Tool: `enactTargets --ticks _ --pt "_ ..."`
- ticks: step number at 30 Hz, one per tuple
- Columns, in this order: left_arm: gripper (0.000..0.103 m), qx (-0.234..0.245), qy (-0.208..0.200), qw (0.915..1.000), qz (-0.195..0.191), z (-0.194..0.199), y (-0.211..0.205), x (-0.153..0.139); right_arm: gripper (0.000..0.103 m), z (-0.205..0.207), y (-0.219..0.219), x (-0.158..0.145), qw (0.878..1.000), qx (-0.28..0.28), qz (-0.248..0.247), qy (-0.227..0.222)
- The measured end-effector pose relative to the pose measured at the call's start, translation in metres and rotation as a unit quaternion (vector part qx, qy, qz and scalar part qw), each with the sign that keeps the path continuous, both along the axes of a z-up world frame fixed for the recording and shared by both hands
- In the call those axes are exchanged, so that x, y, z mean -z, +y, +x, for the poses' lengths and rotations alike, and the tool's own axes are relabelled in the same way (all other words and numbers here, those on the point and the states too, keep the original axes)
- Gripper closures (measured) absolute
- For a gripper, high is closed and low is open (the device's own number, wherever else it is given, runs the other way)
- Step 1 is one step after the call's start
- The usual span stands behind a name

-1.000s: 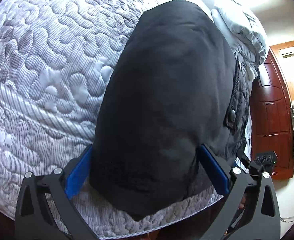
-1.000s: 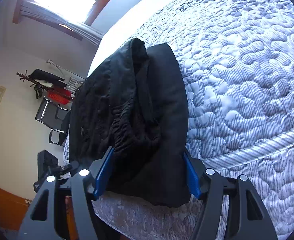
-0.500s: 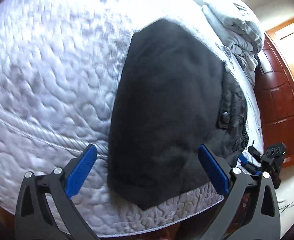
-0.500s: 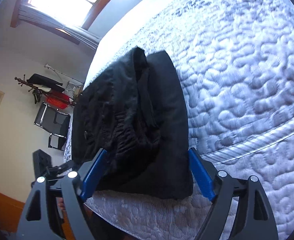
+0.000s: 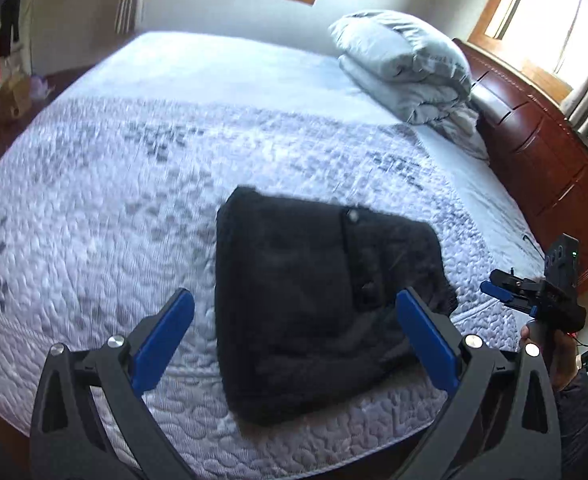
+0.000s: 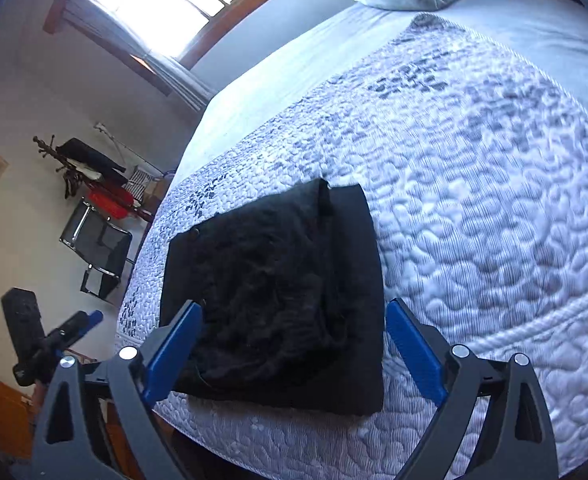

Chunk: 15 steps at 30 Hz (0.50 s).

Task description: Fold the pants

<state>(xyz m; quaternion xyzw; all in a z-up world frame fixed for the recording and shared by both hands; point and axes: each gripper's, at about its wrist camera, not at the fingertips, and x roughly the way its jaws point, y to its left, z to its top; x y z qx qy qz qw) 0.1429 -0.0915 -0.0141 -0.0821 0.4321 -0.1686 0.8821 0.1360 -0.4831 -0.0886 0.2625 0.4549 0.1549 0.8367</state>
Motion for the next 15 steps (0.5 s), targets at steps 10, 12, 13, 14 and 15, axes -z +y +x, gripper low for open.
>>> enactTargets --ticks 10,12,13,14,15 --pt "0.003 0.031 -0.02 0.999 0.025 0.026 -0.024 0.001 0.004 0.035 0.015 0.018 0.997 -0.038 -0.056 0.036" --pt "0.003 0.034 -0.019 0.9987 0.032 0.032 -0.027 0.007 0.004 0.044 0.017 0.027 0.996 -0.045 -0.063 0.046" --pt "0.003 0.035 -0.017 0.9986 0.034 0.035 -0.029 0.01 0.004 0.047 0.018 0.03 0.996 -0.046 -0.063 0.05" --pt "0.003 0.036 -0.012 0.9986 0.037 0.039 -0.03 0.015 0.004 0.049 0.018 0.034 0.995 -0.047 -0.062 0.054" --pt "0.003 0.035 -0.006 0.9985 0.041 0.042 -0.03 0.021 0.004 0.052 0.019 0.037 0.995 -0.049 -0.061 0.057"
